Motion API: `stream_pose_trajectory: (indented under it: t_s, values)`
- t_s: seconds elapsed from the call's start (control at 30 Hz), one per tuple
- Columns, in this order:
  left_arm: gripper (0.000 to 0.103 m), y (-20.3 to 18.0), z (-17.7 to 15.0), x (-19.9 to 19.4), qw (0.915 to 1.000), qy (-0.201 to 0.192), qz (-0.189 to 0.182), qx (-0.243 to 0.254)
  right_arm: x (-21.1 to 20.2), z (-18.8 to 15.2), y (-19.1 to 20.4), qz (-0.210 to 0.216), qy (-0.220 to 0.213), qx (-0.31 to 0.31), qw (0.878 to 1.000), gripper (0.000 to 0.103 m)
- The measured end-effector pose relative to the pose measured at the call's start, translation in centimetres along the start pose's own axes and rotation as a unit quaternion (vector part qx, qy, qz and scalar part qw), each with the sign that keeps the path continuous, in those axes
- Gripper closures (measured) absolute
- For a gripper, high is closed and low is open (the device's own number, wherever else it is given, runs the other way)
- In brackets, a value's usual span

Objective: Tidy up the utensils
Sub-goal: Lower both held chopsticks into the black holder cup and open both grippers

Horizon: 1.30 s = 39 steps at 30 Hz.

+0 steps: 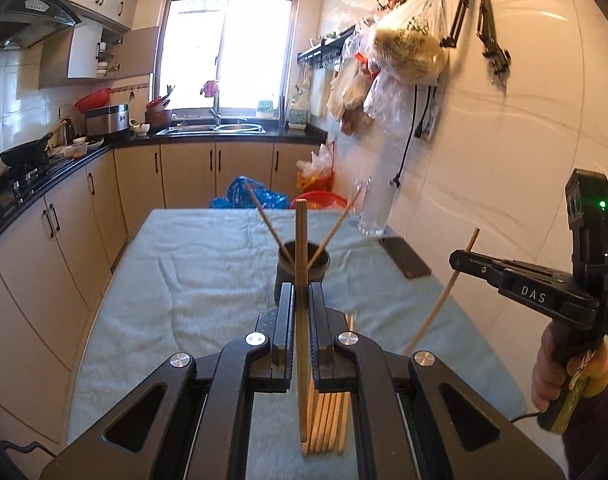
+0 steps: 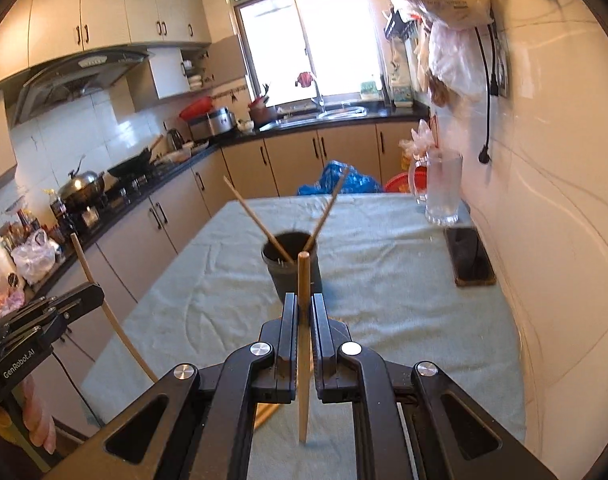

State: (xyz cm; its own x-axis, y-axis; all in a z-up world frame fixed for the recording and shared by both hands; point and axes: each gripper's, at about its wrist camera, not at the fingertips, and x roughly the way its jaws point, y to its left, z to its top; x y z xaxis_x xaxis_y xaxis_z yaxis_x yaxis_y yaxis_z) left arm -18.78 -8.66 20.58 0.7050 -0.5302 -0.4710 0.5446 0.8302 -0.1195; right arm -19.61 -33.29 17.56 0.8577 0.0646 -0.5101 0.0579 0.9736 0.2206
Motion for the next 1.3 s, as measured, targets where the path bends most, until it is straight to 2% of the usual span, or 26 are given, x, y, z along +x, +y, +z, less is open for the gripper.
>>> stream_pose_trajectory:
  t_s: [0.23, 0.4, 0.57, 0.67, 0.8, 0.93, 1.2, 1.3]
  values:
    - [0.097, 0.5, 6.1, 2.2, 0.9991, -0.041, 0.007, -0.009, 0.5, 6.4, 0.9, 0.013, -0.058, 0.007, 0.998, 0.096]
    - [0.097, 1.3, 10.5, 5.4, 0.9964, -0.067, 0.009, -0.051, 2.1, 10.8, 0.8, 0.012, -0.092, 0.029, 0.995, 0.096]
    - [0.097, 1.5, 13.1, 9.9, 0.9937, -0.083, 0.029, -0.069, 5.0, 12.7, -0.1, 0.006, -0.1, 0.056, 0.993, 0.096]
    - [0.097, 1.6, 13.5, 13.0, 0.9936, -0.075, 0.037, -0.076, 7.0, 12.7, -0.8, -0.004, -0.097, 0.064, 0.993, 0.096]
    - [0.097, 2.3, 12.5, 17.3, 0.9949, -0.031, 0.036, -0.089, 10.3, 11.7, -2.0, -0.008, -0.062, 0.081, 0.995, 0.096]
    - [0.097, 2.6, 11.1, 19.5, 0.9955, -0.005, 0.048, -0.081, 12.9, 10.4, -3.2, -0.009, -0.029, 0.088, 0.996, 0.096]
    - [0.095, 2.7, 9.8, 19.8, 0.9962, 0.008, 0.05, -0.07, 15.9, 8.6, -4.2, -0.004, 0.01, 0.109, 0.994, 0.095]
    - [0.079, 2.7, 9.9, 18.4, 0.9963, 0.006, 0.044, -0.074, 15.9, 8.5, -4.4, -0.006, 0.012, 0.117, 0.993, 0.093]
